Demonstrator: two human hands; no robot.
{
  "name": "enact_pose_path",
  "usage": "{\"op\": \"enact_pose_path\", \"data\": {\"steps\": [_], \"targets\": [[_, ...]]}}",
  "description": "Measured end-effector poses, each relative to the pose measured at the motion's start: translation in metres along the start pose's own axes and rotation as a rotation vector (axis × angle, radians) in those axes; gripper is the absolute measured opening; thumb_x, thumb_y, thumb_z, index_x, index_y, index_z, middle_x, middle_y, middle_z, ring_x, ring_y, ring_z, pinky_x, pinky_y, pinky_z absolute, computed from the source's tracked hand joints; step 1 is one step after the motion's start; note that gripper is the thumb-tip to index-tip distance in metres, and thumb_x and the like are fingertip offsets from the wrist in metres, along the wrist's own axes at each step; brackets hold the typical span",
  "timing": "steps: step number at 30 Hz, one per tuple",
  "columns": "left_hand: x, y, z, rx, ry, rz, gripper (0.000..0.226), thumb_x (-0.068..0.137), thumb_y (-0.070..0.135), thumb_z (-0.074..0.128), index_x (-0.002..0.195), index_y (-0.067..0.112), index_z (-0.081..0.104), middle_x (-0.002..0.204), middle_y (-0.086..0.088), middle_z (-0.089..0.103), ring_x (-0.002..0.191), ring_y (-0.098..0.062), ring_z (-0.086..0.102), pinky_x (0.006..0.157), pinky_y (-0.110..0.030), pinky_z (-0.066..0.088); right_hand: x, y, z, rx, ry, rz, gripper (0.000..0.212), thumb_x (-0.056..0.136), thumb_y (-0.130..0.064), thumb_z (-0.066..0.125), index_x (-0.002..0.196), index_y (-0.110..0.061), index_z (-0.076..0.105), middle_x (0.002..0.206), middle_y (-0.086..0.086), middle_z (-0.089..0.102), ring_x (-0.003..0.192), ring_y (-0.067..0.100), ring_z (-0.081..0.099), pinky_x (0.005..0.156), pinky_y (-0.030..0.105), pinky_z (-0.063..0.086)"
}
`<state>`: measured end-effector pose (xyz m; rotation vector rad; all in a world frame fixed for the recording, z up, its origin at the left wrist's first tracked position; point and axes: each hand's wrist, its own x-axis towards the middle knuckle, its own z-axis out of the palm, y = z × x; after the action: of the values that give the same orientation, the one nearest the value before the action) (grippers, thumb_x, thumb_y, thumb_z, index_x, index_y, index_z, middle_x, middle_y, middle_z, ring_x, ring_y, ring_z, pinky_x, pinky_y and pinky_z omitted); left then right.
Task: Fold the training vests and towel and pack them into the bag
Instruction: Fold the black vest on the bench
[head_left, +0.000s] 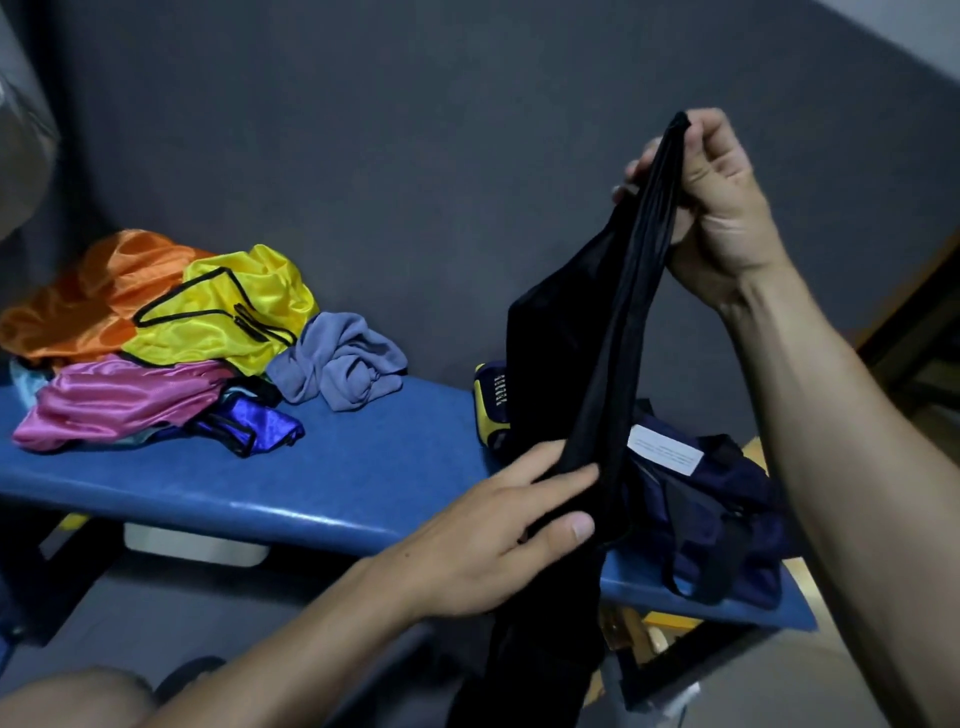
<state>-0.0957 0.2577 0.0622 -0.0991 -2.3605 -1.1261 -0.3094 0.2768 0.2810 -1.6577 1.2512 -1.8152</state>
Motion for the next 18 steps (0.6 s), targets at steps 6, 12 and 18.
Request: {"op": "enact_pose_path", "data": {"steps": [6, 12, 18], "targets": [[0.008, -0.017, -0.020, -0.087, 0.357, -0.035, 0.039, 0.098, 0.048, 0.053, 0.122, 0.025, 0.073, 0.113, 0.015, 0.057, 0.105, -0.013, 0.062, 0.087, -0.025, 0.048, 0.007, -0.033, 0.009, -0.472, 0.144, -0.114, 0.019, 0.092, -0.031, 0.076, 0.092, -0.018, 0.062, 0.083, -0.009, 0.067, 0.077, 0.008, 0.060, 0.070, 0.031, 0.046], [0.007, -0.024, -0.058, -0.294, 0.407, -0.085, 0.043, 0.093, 0.047, 0.065, 0.133, 0.031, 0.062, 0.127, 0.008, 0.064, 0.118, -0.010, 0.059, 0.099, -0.021, 0.043, 0.033, -0.058, 0.030, -1.017, 0.217, -0.270, 0.017, 0.093, -0.041, 0.068, 0.092, -0.024, 0.064, 0.089, -0.007, 0.067, 0.082, 0.001, 0.063, 0.077, 0.024, 0.054], [-0.013, -0.038, -0.090, -0.215, 0.252, -0.174, 0.119, 0.073, 0.035, 0.091, 0.162, 0.037, 0.012, 0.160, 0.020, 0.028, 0.144, 0.011, 0.026, 0.117, -0.013, 0.026, 0.055, -0.062, 0.046, -1.134, 0.223, -0.286, 0.027, 0.087, -0.053, 0.066, 0.092, -0.026, 0.069, 0.091, -0.006, 0.070, 0.081, 0.001, 0.064, 0.079, 0.028, 0.055]]}}
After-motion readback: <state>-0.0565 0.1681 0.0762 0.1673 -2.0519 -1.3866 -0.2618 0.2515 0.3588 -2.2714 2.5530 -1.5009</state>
